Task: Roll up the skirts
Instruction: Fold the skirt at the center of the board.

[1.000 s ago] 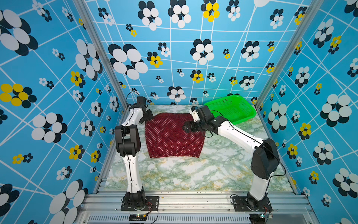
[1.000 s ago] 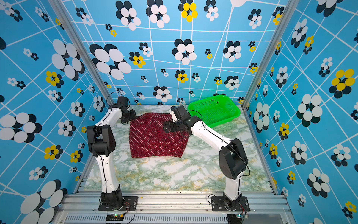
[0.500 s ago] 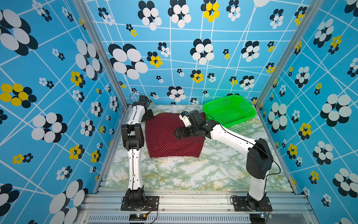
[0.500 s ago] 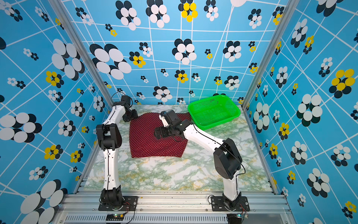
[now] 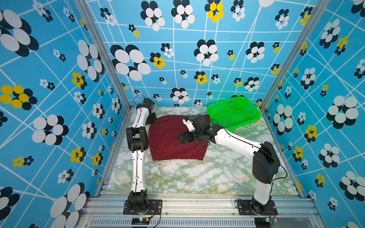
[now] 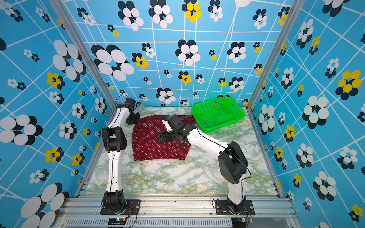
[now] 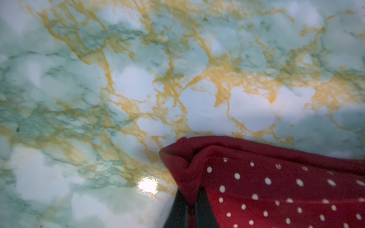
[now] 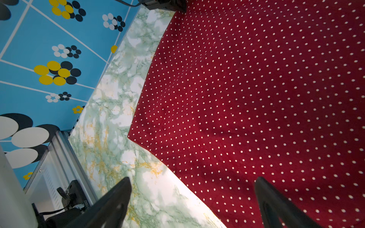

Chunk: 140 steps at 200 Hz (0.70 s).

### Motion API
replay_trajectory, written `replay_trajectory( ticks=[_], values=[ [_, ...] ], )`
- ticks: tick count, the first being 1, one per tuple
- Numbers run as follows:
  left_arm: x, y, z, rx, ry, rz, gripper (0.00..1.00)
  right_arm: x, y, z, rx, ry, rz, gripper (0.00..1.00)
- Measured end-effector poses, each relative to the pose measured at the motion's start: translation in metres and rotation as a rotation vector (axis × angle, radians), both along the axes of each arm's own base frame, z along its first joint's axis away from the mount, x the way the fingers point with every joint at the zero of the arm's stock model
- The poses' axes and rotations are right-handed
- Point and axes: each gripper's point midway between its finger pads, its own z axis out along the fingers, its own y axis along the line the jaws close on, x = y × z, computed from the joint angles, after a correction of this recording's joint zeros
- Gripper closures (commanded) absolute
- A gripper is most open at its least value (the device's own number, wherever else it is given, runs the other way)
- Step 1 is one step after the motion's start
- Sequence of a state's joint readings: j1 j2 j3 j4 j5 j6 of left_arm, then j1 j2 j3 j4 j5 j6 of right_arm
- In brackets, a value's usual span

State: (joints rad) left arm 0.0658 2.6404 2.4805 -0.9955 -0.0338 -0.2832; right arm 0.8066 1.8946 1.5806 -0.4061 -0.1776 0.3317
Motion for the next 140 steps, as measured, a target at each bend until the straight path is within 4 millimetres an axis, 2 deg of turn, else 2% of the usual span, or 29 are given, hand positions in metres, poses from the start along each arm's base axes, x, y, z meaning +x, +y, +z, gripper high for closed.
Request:
replay_trajectory(
  ticks=[13,30,47,69,95,113,140],
  values=[
    [-0.002,-0.001,0.001,-0.001,-0.002,-0.008,1.00,-0.010,0.010,-0.003,-0.007,-0.006,0.038,0.01],
    [-0.014,-0.005,0.002,-0.013,0.009,-0.021,1.00,-0.021,0.032,-0.012,-0.011,-0.005,0.097,0.01],
    [-0.029,-0.009,0.012,-0.038,0.017,-0.035,1.00,-0.027,0.065,-0.025,-0.005,-0.013,0.154,0.01],
    [-0.030,-0.013,0.027,-0.071,-0.013,-0.058,1.00,-0.037,0.109,-0.044,0.000,-0.036,0.214,0.01],
    [-0.039,-0.015,0.029,-0.122,-0.016,-0.063,1.00,-0.056,0.155,-0.069,-0.008,-0.067,0.269,0.01],
    [-0.041,-0.012,0.028,-0.147,-0.018,-0.057,1.00,-0.069,0.172,-0.089,-0.033,-0.077,0.287,0.01],
    [-0.041,-0.010,0.026,-0.172,-0.021,-0.050,1.00,-0.076,0.182,-0.116,-0.084,-0.092,0.293,0.01]
  ],
)
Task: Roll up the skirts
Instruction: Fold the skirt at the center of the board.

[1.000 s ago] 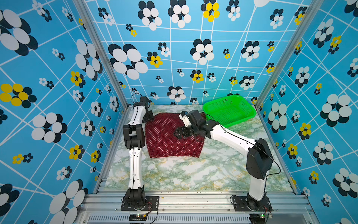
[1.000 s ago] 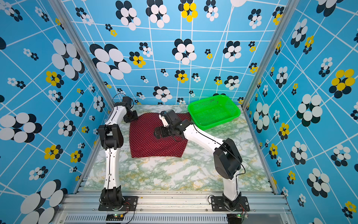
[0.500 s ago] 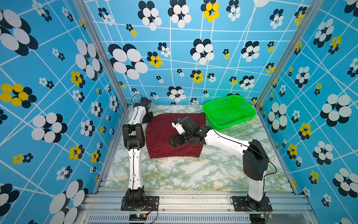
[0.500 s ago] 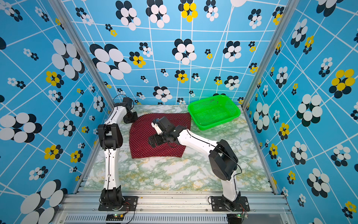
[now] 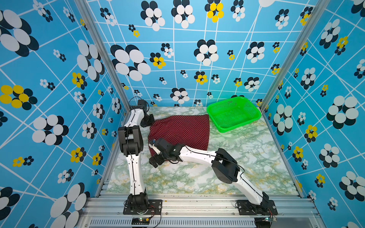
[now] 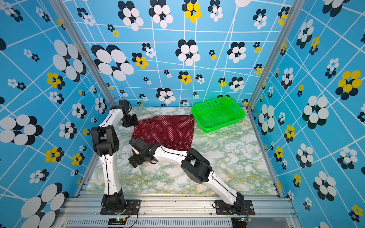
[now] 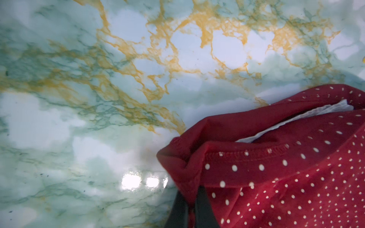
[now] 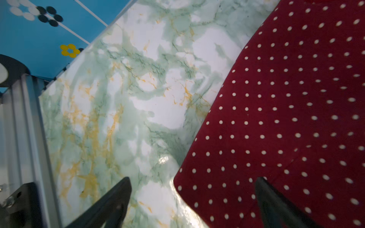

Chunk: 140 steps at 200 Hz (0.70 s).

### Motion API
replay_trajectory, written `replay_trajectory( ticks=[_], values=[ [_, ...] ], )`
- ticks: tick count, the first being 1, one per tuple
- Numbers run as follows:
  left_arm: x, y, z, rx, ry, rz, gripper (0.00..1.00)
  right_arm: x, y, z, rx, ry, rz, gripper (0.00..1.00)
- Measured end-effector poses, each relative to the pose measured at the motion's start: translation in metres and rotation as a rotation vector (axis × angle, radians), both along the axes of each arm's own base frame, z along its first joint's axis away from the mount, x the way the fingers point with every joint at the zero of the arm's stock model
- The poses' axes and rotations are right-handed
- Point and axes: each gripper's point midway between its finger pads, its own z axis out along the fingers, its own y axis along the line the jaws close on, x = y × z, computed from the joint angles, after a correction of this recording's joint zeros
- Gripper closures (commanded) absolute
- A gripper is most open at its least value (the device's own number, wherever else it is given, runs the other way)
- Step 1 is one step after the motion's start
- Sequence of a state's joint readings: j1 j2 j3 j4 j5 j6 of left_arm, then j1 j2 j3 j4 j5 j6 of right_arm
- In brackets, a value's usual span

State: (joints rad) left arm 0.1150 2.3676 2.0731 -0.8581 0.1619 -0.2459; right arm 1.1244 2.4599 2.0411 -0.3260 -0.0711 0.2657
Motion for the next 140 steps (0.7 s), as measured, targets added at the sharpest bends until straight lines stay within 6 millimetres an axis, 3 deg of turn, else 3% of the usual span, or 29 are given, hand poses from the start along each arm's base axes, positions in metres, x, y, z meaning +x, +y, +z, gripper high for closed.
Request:
replay_trajectory(
  ticks=[42,58,67,84,94,124,140],
  values=[
    [0.000,-0.003,-0.005,-0.026,-0.002,-0.003,1.00,0.007,0.015,-0.016,-0.056,-0.104,-0.036,0.02],
    [0.001,-0.004,-0.005,-0.033,-0.006,-0.003,1.00,0.008,0.015,-0.018,-0.081,-0.140,-0.054,0.07],
    [0.001,-0.003,-0.004,-0.039,-0.009,0.000,1.00,0.010,0.013,-0.018,-0.100,-0.163,-0.062,0.17],
    [0.001,-0.003,-0.004,-0.048,-0.010,0.001,1.00,0.017,0.008,-0.018,-0.136,-0.199,-0.089,0.56],
    [0.001,-0.001,-0.004,-0.053,-0.011,0.010,1.00,0.021,0.004,-0.019,-0.155,-0.217,-0.104,0.72],
    [0.000,0.004,0.000,-0.064,-0.025,0.035,1.00,0.026,-0.004,-0.022,-0.182,-0.239,-0.137,0.87],
    [-0.008,0.006,0.015,-0.066,-0.042,0.055,1.00,0.024,-0.008,-0.021,-0.179,-0.241,-0.138,0.93]
  ],
)
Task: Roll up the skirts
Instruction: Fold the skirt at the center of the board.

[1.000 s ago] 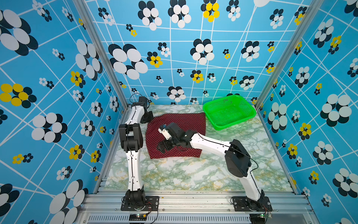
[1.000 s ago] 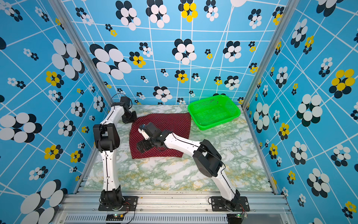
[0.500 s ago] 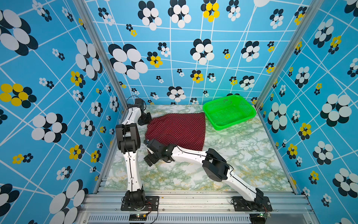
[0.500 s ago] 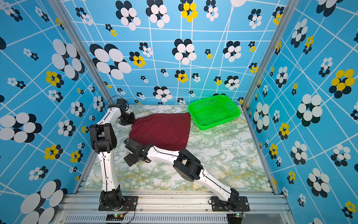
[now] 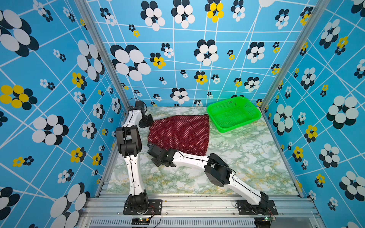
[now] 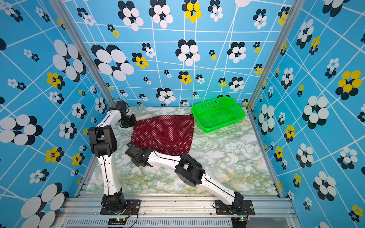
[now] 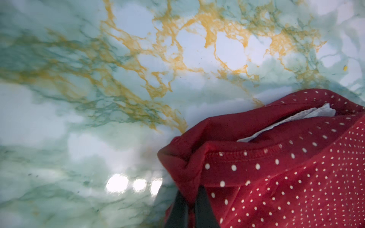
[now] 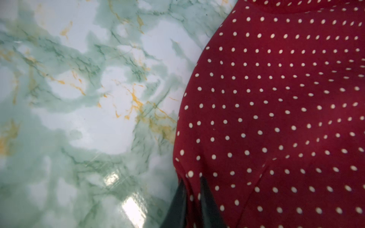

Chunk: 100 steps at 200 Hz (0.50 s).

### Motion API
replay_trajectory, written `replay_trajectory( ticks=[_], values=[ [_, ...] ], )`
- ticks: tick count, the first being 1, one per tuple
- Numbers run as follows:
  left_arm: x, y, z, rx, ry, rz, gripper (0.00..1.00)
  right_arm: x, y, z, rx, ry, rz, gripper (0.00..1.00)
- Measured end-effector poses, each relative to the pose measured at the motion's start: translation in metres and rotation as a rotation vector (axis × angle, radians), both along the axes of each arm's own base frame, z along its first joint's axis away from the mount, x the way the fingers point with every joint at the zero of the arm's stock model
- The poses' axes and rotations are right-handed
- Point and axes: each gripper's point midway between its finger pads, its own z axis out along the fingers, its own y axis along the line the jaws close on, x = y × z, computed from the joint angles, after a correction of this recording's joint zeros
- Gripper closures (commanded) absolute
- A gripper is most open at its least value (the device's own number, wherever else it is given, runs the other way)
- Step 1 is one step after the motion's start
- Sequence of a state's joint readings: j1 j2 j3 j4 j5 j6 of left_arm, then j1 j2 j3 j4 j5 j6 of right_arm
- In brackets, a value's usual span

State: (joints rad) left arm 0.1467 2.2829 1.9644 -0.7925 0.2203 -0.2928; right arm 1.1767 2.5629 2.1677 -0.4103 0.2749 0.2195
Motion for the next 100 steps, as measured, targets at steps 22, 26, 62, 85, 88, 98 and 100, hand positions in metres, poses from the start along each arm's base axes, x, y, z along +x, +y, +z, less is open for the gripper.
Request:
replay_trajectory(
  ticks=[22,26,62,85,88,98,100],
  values=[
    [-0.005,0.006,0.042,0.007,-0.083,0.024,1.00,-0.010,-0.011,0.005,-0.009,0.029,0.014,0.98],
    [-0.008,0.007,0.052,0.009,-0.101,0.028,1.00,-0.011,-0.013,0.006,-0.010,0.033,0.019,0.98],
    [-0.041,0.024,0.117,0.043,-0.226,0.080,1.00,-0.033,-0.029,0.037,0.042,0.080,0.048,0.96],
    [-0.066,0.028,0.134,0.080,-0.251,0.103,1.00,-0.055,-0.042,0.066,0.113,0.112,0.046,0.95],
    [-0.067,0.027,0.136,0.083,-0.254,0.102,1.00,-0.058,-0.045,0.071,0.127,0.118,0.044,0.95],
    [-0.073,0.025,0.142,0.100,-0.259,0.101,1.00,-0.068,-0.051,0.082,0.167,0.133,0.039,0.95],
    [-0.074,0.024,0.143,0.103,-0.257,0.099,1.00,-0.070,-0.053,0.084,0.174,0.137,0.038,0.95]
  ],
)
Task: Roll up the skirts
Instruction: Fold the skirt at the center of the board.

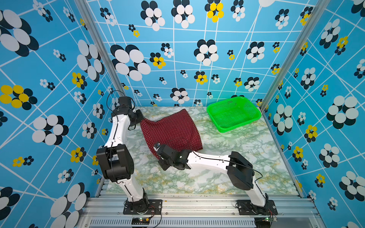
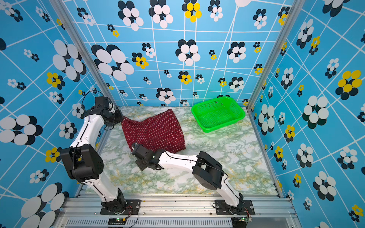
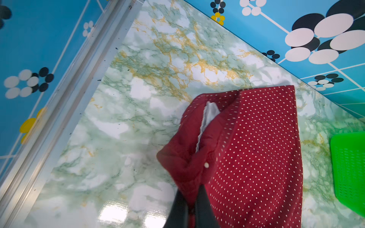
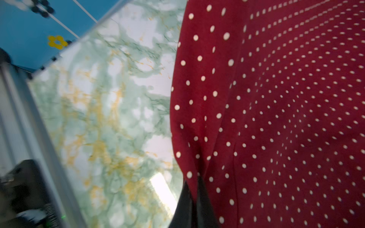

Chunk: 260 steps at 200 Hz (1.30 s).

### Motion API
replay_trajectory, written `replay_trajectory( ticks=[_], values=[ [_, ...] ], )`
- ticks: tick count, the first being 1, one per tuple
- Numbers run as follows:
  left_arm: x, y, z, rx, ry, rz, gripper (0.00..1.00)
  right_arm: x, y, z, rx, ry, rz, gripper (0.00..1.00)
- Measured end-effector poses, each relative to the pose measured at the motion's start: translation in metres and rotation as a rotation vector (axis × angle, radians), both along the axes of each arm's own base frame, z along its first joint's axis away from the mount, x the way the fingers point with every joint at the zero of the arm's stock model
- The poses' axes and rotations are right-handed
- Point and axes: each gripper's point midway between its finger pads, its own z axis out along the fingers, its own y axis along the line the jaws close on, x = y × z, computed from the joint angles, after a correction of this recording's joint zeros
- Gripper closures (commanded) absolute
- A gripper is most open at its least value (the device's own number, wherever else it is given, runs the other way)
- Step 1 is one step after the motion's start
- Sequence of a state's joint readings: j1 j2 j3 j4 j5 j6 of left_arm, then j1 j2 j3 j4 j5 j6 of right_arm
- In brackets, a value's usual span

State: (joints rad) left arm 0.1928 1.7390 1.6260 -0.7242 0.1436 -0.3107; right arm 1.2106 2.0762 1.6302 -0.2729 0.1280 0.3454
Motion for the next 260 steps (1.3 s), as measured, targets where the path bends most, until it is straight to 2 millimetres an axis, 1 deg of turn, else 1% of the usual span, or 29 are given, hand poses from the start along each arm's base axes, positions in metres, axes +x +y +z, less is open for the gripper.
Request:
replay_trajectory(
  ticks=[14,26,38,52,66,79,103,129,140,150,165,187,219,242,257,260],
  values=[
    [-0.003,-0.009,0.002,0.027,0.010,-0.019,1.00,-0.011,-0.013,0.011,0.045,0.024,-0.017,0.95],
    [-0.004,-0.019,-0.001,0.051,0.026,-0.043,1.00,-0.014,-0.023,0.016,0.063,0.039,-0.037,0.95],
    [-0.002,-0.029,-0.007,0.070,0.042,-0.065,1.00,-0.014,-0.031,0.016,0.067,0.052,-0.056,0.95],
    [0.004,-0.039,-0.013,0.090,0.062,-0.085,1.00,-0.009,-0.038,0.013,0.065,0.066,-0.080,0.95],
    [0.016,-0.047,-0.018,0.113,0.078,-0.103,1.00,0.002,-0.049,0.007,0.055,0.076,-0.115,0.95],
    [0.031,-0.055,-0.021,0.130,0.088,-0.119,1.00,0.019,-0.063,0.000,0.041,0.085,-0.161,0.95],
    [0.065,-0.075,-0.023,0.165,0.095,-0.155,1.00,0.064,-0.100,-0.012,0.021,0.106,-0.270,0.95],
    [0.103,-0.102,-0.026,0.197,0.078,-0.199,1.00,0.111,-0.137,-0.015,0.036,0.134,-0.370,0.95],
    [0.116,-0.111,-0.028,0.204,0.065,-0.211,1.00,0.124,-0.149,-0.015,0.043,0.144,-0.394,0.95],
    [0.126,-0.120,-0.033,0.208,0.059,-0.221,1.00,0.134,-0.159,-0.015,0.052,0.157,-0.411,0.95],
    [0.133,-0.129,-0.045,0.211,0.063,-0.234,1.00,0.142,-0.169,-0.016,0.056,0.176,-0.424,0.95],
    [0.139,-0.137,-0.062,0.215,0.075,-0.247,1.00,0.146,-0.178,-0.019,0.049,0.197,-0.427,0.95],
    [0.153,-0.158,-0.077,0.216,0.043,-0.273,1.00,0.150,-0.186,-0.024,0.044,0.221,-0.435,0.96],
    [0.164,-0.173,-0.088,0.212,0.011,-0.289,1.00,0.160,-0.201,-0.031,0.030,0.233,-0.473,0.96],
    [0.169,-0.179,-0.098,0.206,0.002,-0.296,1.00,0.164,-0.210,-0.038,0.014,0.244,-0.497,0.97],
    [0.170,-0.180,-0.099,0.205,-0.001,-0.297,0.95,0.165,-0.211,-0.040,0.011,0.247,-0.501,0.96]
  ],
)
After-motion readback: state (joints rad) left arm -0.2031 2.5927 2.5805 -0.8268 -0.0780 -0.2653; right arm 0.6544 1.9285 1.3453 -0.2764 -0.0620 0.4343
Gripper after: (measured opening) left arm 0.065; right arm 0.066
